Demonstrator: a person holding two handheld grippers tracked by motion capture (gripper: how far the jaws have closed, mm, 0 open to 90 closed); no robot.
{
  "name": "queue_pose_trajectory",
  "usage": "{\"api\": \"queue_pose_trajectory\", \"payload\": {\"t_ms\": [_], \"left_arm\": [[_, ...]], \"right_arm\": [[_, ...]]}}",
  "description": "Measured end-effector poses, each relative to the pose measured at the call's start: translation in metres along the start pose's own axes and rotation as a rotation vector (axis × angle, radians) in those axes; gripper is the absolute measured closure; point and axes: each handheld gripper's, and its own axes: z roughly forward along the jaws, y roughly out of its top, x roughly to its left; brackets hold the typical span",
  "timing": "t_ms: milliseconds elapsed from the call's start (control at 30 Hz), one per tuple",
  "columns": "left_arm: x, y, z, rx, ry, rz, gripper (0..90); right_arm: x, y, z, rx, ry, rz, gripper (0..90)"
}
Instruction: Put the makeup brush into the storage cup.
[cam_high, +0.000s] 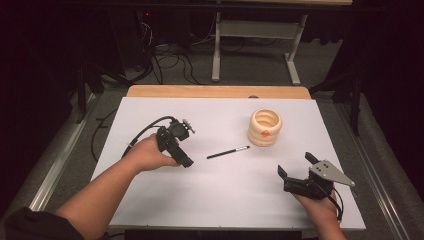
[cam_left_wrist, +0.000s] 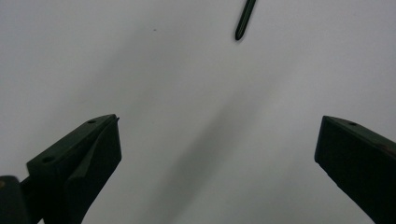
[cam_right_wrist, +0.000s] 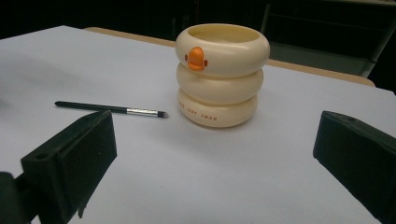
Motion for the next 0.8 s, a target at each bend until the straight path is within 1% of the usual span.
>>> {"api": "queue_pose_trajectory", "payload": {"t_ms": [267,333,367,400,500,600,667,800], "left_arm": [[-0.001,0.014,0.007,0.002,-0.010,0.010,1.3],[-0.001,0.017,0.009,-0.001,-0.012,0.011,1.4],[-0.001,0.018,0.010,-0.008,-0.014,0.003,1.4],[-0.001,0.019,0.010,-0.002,-0.015,0.012,1.4],[-0.001,0.022,0.013,-0.010,-0.021,0.012,1.6],[-0.002,0.025,0.015,-0.005,-0.027,0.017,2.3],[-0.002,0.026,0.016,-0.007,-0.029,0.019,2.3],[-0.004,0.032,0.020,-0.020,-0.031,0.034,2.9]], "right_arm": [[0.000,0.000,0.000,0.001,0.000,0.000,0.8],[0.000,0.000,0.000,0.002,0.000,0.001,0.8],[0.000,0.000,0.000,0.002,0.000,0.003,0.8],[0.000,0.000,0.000,0.001,0.000,0.000,0.7],[0.000,0.000,0.000,0.002,0.000,0.001,0.8],[0.000,0.000,0.000,0.001,0.001,0.001,0.8],[0.000,0.000,0.000,0.002,0.000,0.001,0.8],[0.000,0.000,0.001,0.003,0.004,0.004,0.8]]}}
